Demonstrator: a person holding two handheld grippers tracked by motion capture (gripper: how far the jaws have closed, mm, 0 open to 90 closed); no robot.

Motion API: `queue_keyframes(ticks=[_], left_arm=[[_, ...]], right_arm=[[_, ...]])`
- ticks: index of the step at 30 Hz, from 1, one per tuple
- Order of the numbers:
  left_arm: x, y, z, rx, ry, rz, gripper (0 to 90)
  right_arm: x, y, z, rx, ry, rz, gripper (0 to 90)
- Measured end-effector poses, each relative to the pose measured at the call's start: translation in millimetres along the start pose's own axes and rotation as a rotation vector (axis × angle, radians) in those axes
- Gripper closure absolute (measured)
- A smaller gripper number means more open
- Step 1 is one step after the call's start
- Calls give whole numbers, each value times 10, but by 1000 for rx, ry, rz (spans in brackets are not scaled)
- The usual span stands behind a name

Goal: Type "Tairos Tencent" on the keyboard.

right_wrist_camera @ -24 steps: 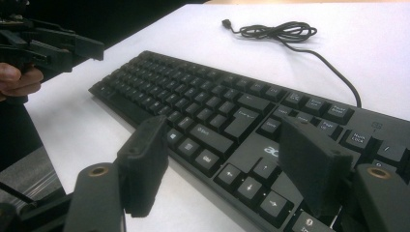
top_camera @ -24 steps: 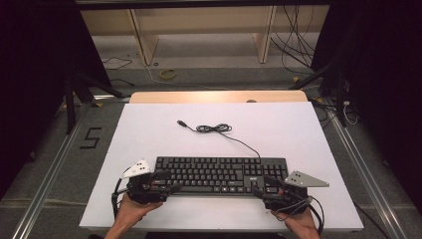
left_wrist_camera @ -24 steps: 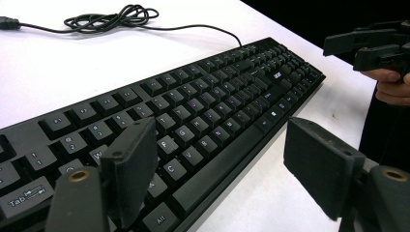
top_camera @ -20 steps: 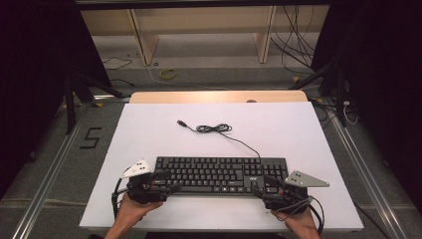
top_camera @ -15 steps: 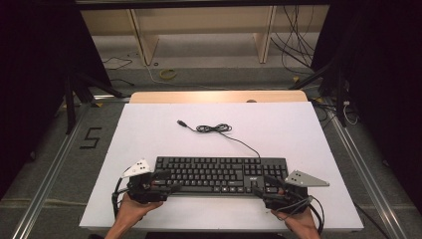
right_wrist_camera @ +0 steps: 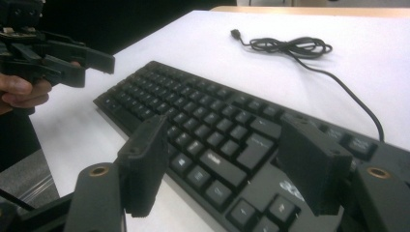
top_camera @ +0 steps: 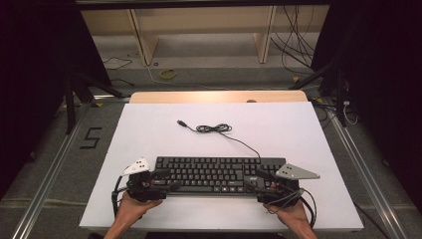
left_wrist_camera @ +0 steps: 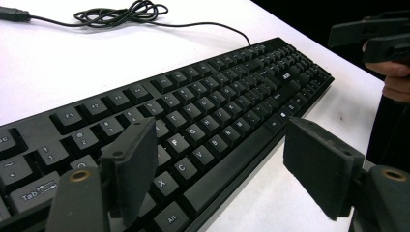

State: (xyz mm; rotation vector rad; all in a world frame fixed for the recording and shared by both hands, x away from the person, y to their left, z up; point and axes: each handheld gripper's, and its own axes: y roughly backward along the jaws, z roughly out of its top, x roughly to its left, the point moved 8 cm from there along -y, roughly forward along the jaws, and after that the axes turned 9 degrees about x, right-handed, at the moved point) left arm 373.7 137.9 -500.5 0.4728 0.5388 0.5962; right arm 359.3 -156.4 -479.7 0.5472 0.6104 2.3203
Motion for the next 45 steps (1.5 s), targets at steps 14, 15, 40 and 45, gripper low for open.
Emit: queue_keyframes(ticks=[14,15,40,45], left_arm=[[83,16,-17,19,19,38,279],[94,22,-19,20,22,42,284],[395,85,-251,254,50,218,829],[423,102,-263,264,54,222,888]], right_arm=[[103,-257,374,22,33,25,365],[111,-289,390,29,33,27,368],[482,-1220,566,233,86,99,719],[551,-1379,568,262,92,113,799]])
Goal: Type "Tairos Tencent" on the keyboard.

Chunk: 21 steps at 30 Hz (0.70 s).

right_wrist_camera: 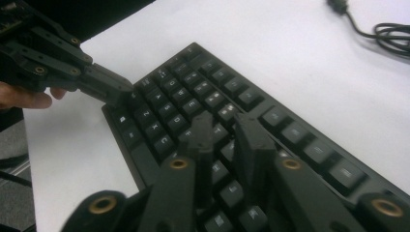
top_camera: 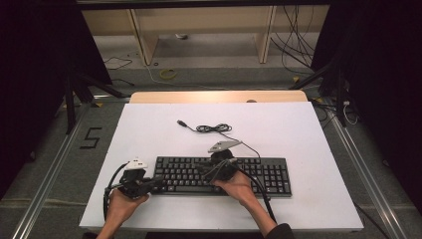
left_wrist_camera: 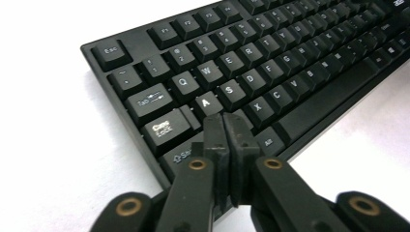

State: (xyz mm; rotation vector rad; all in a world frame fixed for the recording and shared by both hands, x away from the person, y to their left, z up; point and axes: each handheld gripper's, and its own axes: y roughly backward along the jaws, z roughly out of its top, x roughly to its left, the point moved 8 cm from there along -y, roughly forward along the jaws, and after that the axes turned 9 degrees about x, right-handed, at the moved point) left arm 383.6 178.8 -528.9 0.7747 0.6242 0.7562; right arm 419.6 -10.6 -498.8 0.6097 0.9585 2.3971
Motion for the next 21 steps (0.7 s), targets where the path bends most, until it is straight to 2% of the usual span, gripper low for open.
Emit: queue_keyframes(ticks=[4,21], left_arm=[[41,11,-17,11,6,7,889],[92,-14,-17,23,14,26,890]], right_arm=[[24,-157,29,35,8,2,861],[33,-417,69,89,12,-15,900]])
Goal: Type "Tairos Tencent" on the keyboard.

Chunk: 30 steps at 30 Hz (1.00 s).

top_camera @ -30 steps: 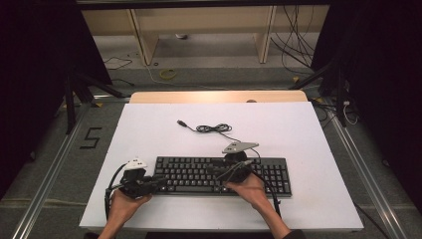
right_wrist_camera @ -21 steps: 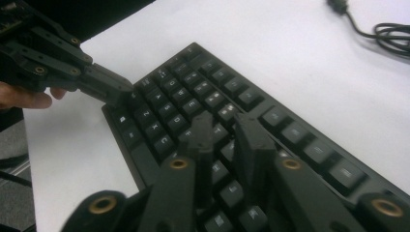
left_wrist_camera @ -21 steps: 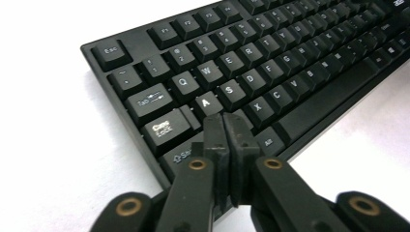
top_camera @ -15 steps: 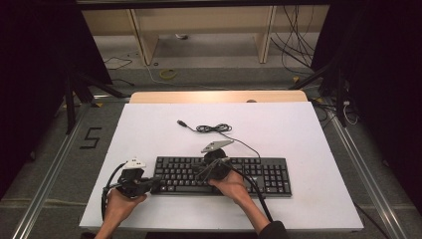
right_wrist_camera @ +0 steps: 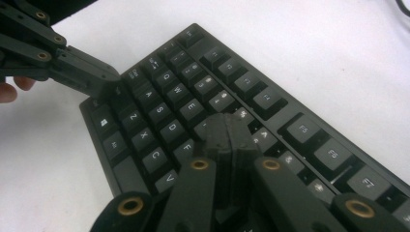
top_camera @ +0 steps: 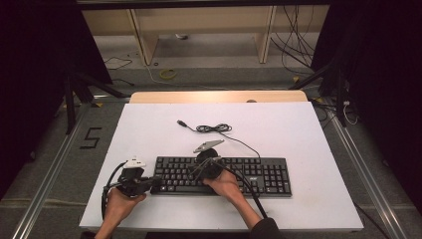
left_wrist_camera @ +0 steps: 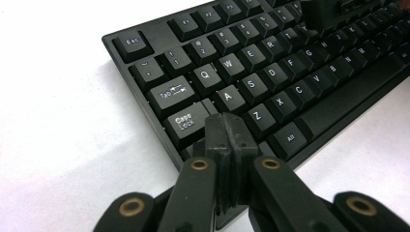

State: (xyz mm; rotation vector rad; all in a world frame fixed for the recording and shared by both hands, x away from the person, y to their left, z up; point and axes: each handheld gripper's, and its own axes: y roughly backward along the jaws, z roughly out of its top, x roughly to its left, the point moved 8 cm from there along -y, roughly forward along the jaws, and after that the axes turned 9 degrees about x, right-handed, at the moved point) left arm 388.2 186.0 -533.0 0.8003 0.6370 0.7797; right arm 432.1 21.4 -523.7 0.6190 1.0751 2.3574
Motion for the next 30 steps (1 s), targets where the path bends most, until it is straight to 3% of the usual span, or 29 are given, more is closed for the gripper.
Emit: queue_keyframes(ticks=[30], left_arm=[[14,-35,-19,23,10,-2,893]], right_arm=[[-10,-150,-8,47,-4,-21,900]])
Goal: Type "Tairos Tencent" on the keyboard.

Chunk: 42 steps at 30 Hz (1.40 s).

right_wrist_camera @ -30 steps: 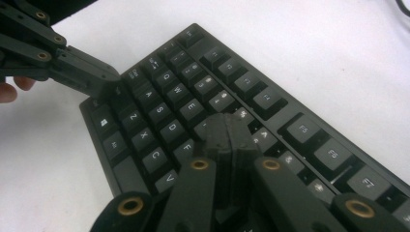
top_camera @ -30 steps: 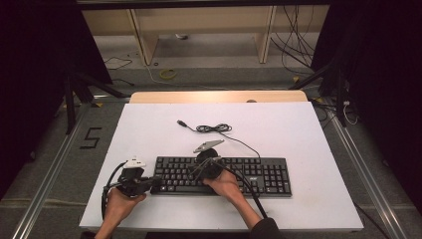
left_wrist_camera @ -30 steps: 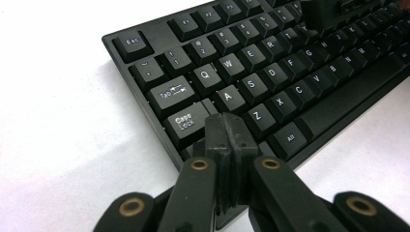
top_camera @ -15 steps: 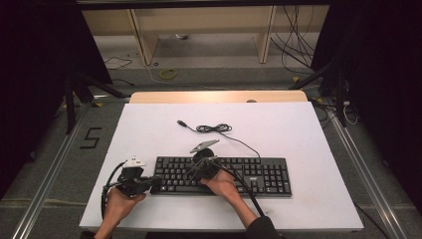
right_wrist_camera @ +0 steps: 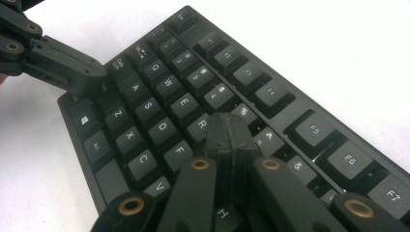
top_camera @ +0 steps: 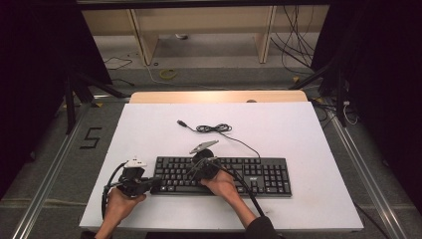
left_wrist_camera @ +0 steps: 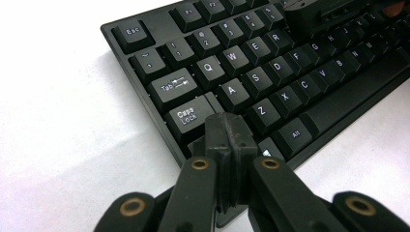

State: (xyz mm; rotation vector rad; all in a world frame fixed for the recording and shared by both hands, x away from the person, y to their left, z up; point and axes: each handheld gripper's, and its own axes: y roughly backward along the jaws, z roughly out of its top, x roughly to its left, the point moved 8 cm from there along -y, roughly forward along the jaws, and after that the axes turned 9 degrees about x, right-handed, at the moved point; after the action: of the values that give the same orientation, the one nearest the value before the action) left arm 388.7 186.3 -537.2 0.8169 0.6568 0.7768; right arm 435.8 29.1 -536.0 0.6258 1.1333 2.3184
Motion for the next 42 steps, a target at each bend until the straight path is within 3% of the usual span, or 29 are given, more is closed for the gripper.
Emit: queue_keyframes(ticks=[5,11,21,26,42], left_arm=[[-11,6,13,-10,0,-9,889],[-74,62,83,-75,-15,-29,851],[-153,99,164,-137,-19,-75,672],[-158,106,197,-153,-8,-74,549],[-208,52,283,-179,-32,-84,349]], right_arm=[[11,22,-3,-8,-23,15,900],[13,90,-5,-54,-28,23,859],[-5,291,-10,-122,-42,44,760],[-31,384,-38,-148,-44,47,686],[-110,627,-73,-214,-66,62,457]])
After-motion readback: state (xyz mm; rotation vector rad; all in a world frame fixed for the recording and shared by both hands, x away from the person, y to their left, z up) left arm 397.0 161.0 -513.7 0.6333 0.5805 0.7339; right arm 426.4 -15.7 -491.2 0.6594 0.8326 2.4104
